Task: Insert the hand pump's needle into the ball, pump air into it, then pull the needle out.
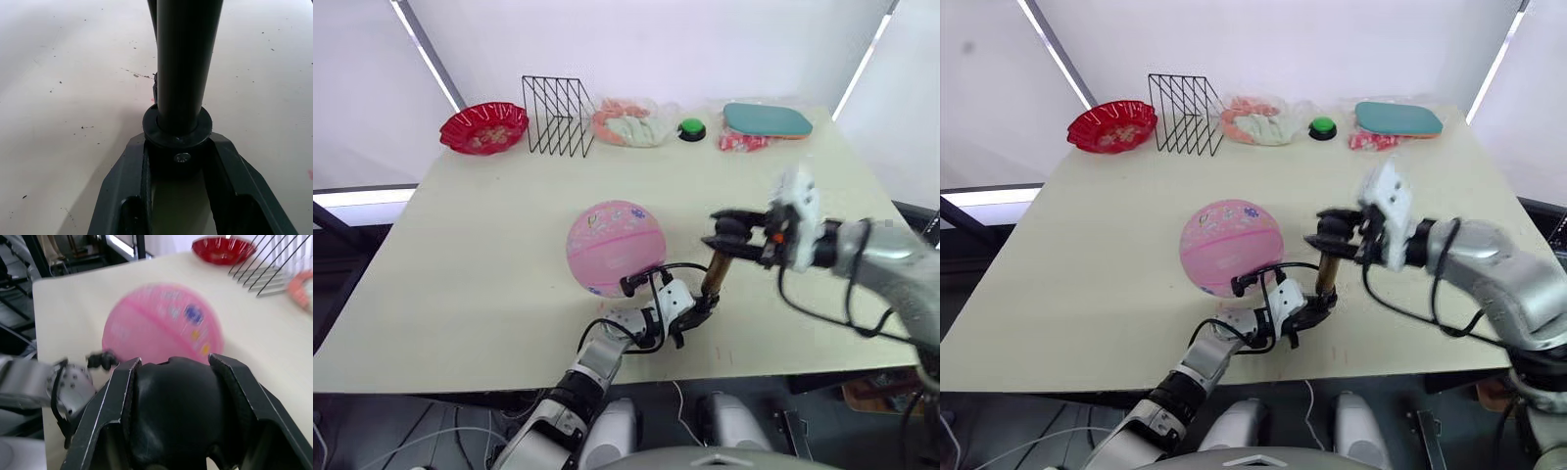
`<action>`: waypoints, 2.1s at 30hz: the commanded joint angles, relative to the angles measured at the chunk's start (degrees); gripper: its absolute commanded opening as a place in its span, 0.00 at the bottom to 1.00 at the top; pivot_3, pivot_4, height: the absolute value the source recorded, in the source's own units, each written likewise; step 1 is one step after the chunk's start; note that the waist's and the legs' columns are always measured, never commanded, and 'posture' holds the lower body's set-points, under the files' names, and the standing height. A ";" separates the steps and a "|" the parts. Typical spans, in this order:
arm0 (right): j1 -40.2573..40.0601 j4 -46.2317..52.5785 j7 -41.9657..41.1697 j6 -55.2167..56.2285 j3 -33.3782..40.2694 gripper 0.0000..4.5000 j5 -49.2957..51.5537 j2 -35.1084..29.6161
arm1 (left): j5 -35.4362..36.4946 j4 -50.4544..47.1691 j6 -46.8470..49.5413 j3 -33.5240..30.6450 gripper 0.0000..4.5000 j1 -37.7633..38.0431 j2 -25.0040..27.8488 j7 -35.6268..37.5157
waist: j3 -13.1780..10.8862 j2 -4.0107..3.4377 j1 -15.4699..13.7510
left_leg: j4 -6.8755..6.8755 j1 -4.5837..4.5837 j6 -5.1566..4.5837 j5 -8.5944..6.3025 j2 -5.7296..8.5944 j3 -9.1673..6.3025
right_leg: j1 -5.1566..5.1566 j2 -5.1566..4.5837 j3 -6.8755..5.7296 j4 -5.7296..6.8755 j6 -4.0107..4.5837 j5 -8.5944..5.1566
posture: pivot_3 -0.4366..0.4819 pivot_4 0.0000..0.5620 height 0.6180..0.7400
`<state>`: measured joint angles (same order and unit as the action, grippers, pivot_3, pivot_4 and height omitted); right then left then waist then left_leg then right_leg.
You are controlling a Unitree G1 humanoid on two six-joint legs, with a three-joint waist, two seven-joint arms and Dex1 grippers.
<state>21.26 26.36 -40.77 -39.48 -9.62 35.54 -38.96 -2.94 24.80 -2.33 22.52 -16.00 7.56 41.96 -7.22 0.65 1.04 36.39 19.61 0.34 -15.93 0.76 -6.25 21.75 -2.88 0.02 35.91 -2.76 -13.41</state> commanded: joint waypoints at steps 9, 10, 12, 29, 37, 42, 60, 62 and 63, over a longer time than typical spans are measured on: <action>-7.59 -9.56 -5.23 5.43 -11.31 0.37 -12.01 4.60 | -0.30 2.45 2.44 -0.35 0.21 1.03 -0.49 -1.03 | 0.59 0.02 0.04 | -0.05 -0.51 0.00 0.00 -0.04 -0.13 | -0.19 0.06 -0.05 0.01 0.00 0.00 | 0.48 0.27 1.00; -7.34 -8.99 -5.13 5.45 -9.79 0.37 -11.52 4.59 | -0.23 2.57 2.34 -0.44 0.21 0.96 -0.55 -1.04 | 0.58 0.02 0.04 | -0.05 -0.52 0.01 0.00 -0.04 -0.12 | -0.19 0.05 -0.04 0.01 0.03 -0.02 | 0.48 0.27 1.00; -6.88 -8.07 -4.73 5.30 -7.75 0.37 -11.24 4.21 | -0.11 2.65 2.16 -0.58 0.21 0.89 -0.54 -0.95 | 0.56 -0.02 -0.05 | -0.05 -0.52 0.01 0.00 -0.03 -0.13 | -0.18 0.04 -0.04 0.01 0.04 -0.03 | 0.48 0.27 1.00; -8.22 -3.26 -3.58 3.68 -7.30 0.37 -12.05 5.02 | 0.85 0.25 2.56 -1.35 0.21 0.74 0.05 0.55 | -0.06 -0.22 -0.18 | -0.05 0.05 0.01 0.00 0.06 -0.28 | 0.19 -0.04 -0.17 -0.06 -0.18 0.09 | 0.48 0.27 1.00; -8.29 -4.52 -3.85 4.09 -6.79 0.37 -13.59 5.22 | 4.09 -5.53 4.58 -2.22 0.90 2.72 1.18 3.64 | -0.44 -0.10 -0.10 | -0.05 0.11 0.01 0.01 0.05 -0.33 | 0.27 -0.03 -0.21 -0.06 -0.18 0.09 | 0.48 0.27 1.00; -7.76 -4.30 -3.69 4.01 -5.49 0.37 -13.97 4.53 | 7.75 -12.26 7.70 -3.02 1.00 4.99 4.83 8.22 | -0.65 -0.19 0.00 | -0.05 0.15 0.01 0.00 0.01 -0.34 | 0.35 0.00 -0.22 -0.05 -0.18 0.09 | 0.48 0.27 1.00; 1.93 1.84 -7.14 -0.80 -2.23 0.37 -11.05 -1.26 | 8.55 -25.29 10.37 -2.36 1.00 11.62 16.32 12.66 | -1.77 -0.31 -0.25 | 0.02 1.27 0.04 0.04 0.12 -0.26 | 1.47 -0.13 -0.12 -0.03 0.08 0.27 | 0.48 0.27 1.00; 2.10 1.90 -6.99 -1.16 -2.21 0.37 -10.89 -0.95 | 7.20 -25.35 9.32 -1.39 1.00 11.83 17.05 12.50 | -1.83 -0.32 -0.27 | 0.02 1.28 0.04 0.03 0.15 -0.22 | 1.48 -0.15 -0.10 -0.04 0.08 0.27 | 0.48 0.27 1.00; 2.15 1.94 -7.03 -1.16 -2.24 0.37 -10.95 -0.92 | 6.58 -25.82 9.45 -0.89 1.00 11.82 17.21 12.25 | -1.83 -0.31 -0.29 | 0.02 1.28 0.04 0.03 0.16 -0.20 | 1.48 -0.17 -0.10 -0.04 0.08 0.27 | 0.48 0.27 1.00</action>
<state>23.76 28.73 -48.23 -39.65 -11.45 25.33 -39.50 5.17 0.40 7.36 21.10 -4.70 23.90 55.14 -9.05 0.34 0.75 36.42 20.90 0.38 -15.90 0.93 -6.44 23.23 -3.06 -0.08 35.87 -2.68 -13.14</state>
